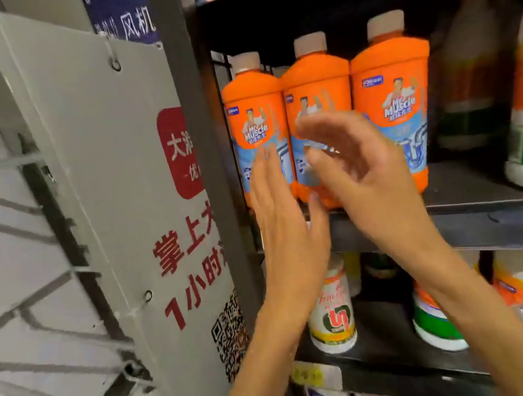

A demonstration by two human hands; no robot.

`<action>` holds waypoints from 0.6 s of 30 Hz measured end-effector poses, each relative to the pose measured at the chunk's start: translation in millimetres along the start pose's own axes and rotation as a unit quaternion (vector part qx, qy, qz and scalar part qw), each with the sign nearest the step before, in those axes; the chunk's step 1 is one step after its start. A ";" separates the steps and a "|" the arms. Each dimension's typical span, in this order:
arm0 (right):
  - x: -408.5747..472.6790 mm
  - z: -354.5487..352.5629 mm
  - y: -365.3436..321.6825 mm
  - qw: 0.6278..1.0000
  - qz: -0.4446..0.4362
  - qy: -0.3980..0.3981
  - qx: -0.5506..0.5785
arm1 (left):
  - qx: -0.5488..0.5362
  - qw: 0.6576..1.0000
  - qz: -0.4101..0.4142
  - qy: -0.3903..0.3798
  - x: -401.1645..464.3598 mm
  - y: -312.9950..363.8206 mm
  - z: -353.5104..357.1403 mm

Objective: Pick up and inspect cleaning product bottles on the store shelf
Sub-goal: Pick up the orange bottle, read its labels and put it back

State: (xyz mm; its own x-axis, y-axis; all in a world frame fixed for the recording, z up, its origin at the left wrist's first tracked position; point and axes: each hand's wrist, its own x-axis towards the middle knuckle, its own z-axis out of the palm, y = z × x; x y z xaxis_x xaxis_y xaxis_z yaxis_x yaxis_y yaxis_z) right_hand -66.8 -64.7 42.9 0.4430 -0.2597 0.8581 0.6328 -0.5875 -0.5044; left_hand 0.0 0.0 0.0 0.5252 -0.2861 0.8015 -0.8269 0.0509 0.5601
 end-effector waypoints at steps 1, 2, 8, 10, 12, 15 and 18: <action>15.8 3.0 -2.6 0.998 -0.028 0.015 -0.046 | 0.027 1.000 -0.010 0.007 5.7 0.2 3.4; 28.3 5.7 -3.8 0.995 -0.045 0.019 -0.090 | 0.044 0.998 -0.030 0.027 10.7 -0.2 6.4; 105.2 29.0 -5.0 0.941 -0.055 0.016 -0.334 | 0.093 0.975 -0.161 0.121 33.6 -5.7 29.3; 121.6 33.1 -1.2 0.877 -0.061 0.012 -0.476 | 0.111 0.966 -0.190 0.132 35.8 -9.0 32.1; 131.5 36.6 2.1 0.814 -0.046 -0.004 -0.579 | 0.130 0.963 -0.192 0.139 36.5 -12.9 33.6; 137.1 38.3 8.3 0.763 -0.033 -0.049 -0.644 | 0.138 0.963 -0.181 0.146 36.9 -15.3 36.1; 137.8 33.8 9.1 0.752 -0.028 -0.086 -0.653 | 0.141 0.964 -0.169 0.146 33.8 -16.0 36.9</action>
State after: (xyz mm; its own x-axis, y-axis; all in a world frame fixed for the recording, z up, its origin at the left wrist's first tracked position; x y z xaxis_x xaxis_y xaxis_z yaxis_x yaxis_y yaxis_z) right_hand 21.5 -79.9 153.3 0.5852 -0.1703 0.7928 -0.4606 -0.8744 0.1522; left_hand 23.5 -45.8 10.4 0.7748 0.0435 0.6308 -0.5982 -0.2724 0.7536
